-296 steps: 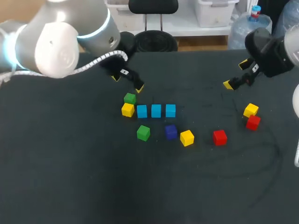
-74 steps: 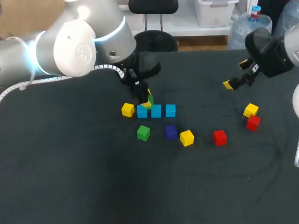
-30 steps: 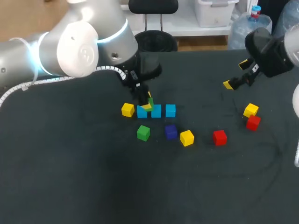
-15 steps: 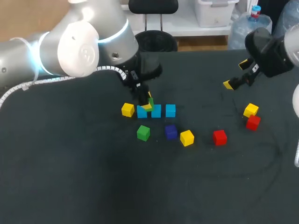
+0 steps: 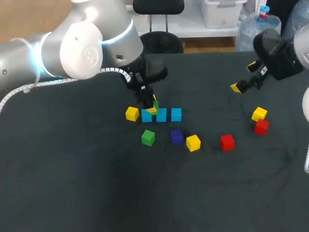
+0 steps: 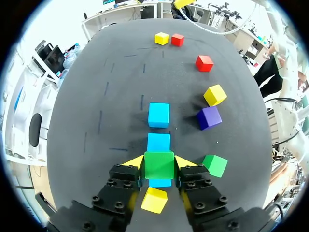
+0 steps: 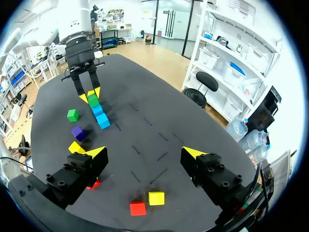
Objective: Place the blue cubes, place green cubes on the blue cubes, place the yellow cubes on the green cubes, then place the red cubes on the yellow cubes, and place purple cube on the red cubes.
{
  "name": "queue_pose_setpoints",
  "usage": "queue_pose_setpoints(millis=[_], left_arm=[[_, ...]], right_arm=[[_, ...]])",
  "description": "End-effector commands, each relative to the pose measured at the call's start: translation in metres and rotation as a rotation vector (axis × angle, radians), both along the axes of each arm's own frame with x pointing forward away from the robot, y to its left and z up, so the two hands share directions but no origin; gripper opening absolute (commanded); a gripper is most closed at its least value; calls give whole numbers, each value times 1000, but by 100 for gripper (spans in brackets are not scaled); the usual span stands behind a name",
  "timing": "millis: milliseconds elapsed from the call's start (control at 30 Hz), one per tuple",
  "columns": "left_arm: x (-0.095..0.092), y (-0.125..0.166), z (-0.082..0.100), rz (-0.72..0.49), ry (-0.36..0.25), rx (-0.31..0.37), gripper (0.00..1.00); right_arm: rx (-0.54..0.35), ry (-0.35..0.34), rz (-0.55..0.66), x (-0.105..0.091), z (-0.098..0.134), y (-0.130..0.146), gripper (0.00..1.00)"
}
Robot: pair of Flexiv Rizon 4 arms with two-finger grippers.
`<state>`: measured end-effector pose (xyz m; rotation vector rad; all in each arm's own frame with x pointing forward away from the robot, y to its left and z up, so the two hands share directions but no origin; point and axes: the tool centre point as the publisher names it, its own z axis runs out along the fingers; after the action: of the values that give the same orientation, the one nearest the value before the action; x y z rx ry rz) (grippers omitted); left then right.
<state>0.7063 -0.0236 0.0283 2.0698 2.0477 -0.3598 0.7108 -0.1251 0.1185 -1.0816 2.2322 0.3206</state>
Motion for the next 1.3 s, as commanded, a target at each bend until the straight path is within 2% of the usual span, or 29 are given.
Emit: queue_pose_setpoints(millis=[33, 100, 633, 867, 1167, 1300], left_arm=[[2, -1, 0, -2, 5, 5, 13], [2, -1, 0, -2, 5, 5, 11], [0, 0, 0, 0, 6, 9, 27], [0, 0, 0, -1, 4, 11, 28], [1, -1, -1, 0, 5, 13, 36], [1, -1, -1, 2, 4, 12, 36]], right_arm=[[-3, -2, -4, -1, 0, 1, 100], [-3, -2, -4, -1, 0, 1, 100], [-3, -2, -4, -1, 0, 1, 100], [-3, -2, -4, -1, 0, 1, 100], [-3, -2, -4, -1, 0, 1, 100], [-3, -2, -4, -1, 0, 1, 100]])
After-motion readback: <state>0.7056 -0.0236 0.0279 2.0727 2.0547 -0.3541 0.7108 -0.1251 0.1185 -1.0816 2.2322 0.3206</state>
